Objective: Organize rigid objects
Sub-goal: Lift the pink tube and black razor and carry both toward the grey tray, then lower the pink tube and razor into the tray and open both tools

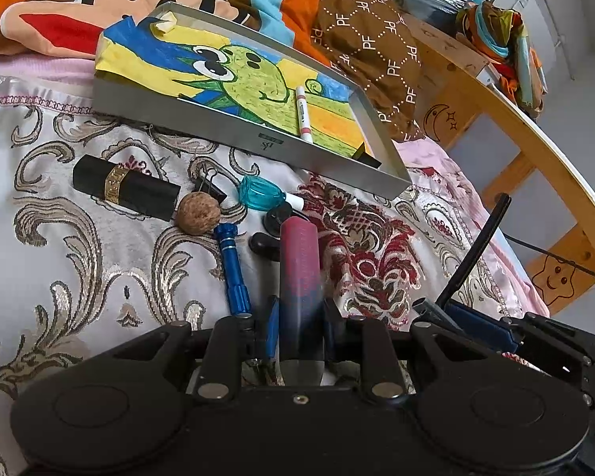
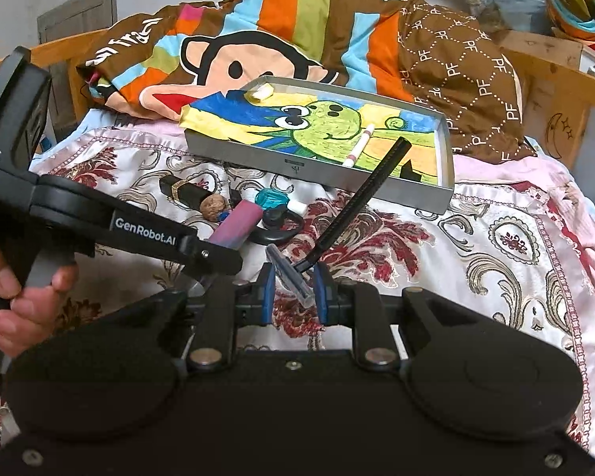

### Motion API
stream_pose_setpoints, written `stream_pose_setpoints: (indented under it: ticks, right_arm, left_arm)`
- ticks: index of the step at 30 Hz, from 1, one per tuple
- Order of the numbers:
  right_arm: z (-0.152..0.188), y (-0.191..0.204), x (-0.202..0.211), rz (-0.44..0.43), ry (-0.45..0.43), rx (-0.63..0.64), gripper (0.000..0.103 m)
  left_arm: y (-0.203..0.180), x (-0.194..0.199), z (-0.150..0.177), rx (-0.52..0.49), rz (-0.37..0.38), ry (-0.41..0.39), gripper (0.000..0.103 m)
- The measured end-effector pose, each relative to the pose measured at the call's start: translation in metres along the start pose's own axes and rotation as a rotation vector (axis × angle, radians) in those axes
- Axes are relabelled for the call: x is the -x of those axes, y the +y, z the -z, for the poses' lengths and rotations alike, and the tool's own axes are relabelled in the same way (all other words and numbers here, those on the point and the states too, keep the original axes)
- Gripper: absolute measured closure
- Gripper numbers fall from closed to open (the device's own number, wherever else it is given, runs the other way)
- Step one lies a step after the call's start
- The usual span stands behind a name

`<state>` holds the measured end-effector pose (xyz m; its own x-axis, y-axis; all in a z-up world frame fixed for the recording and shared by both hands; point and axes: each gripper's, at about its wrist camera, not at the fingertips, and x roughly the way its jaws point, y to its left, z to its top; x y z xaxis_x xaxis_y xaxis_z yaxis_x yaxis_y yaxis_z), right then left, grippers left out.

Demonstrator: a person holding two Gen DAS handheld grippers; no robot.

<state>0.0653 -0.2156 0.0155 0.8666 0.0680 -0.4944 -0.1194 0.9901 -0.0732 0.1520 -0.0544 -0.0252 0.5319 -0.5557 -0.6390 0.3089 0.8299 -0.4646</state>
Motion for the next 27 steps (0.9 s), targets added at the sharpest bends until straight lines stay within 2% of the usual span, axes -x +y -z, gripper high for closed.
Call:
stream_pose_setpoints:
  ticks: [5,9,12,20,27]
  right_arm:
    - [-0.009,0.0,0.0,0.008,-0.036,0.025,0.089]
    - [-0.022,-0.013,-0.01,0.037,-0.074,-0.004,0.089]
    - [-0.032,-0.023,-0.017,0.046,-0.102,-0.018,0.089]
    - [-0.064,-0.059,-0.058,0.051,-0.198,-0.042,0.089]
    - [-0.076,-0.091,-0.1,0.063,-0.218,-0.099,0.089]
  left_arm:
    - [-0.001,0.001,-0.005,0.015,-0.003,-0.032,0.079]
    - [-0.004,0.007,-0.014,0.02,-0.004,-0.076,0.079]
    - [-0.01,0.01,-0.025,0.006,-0.034,-0.108,0.079]
    - [-0.016,0.002,-0.076,0.028,-0.092,-0.199,0.079]
    - [-0.014,-0.03,-0.123,0.065,-0.11,-0.235,0.079]
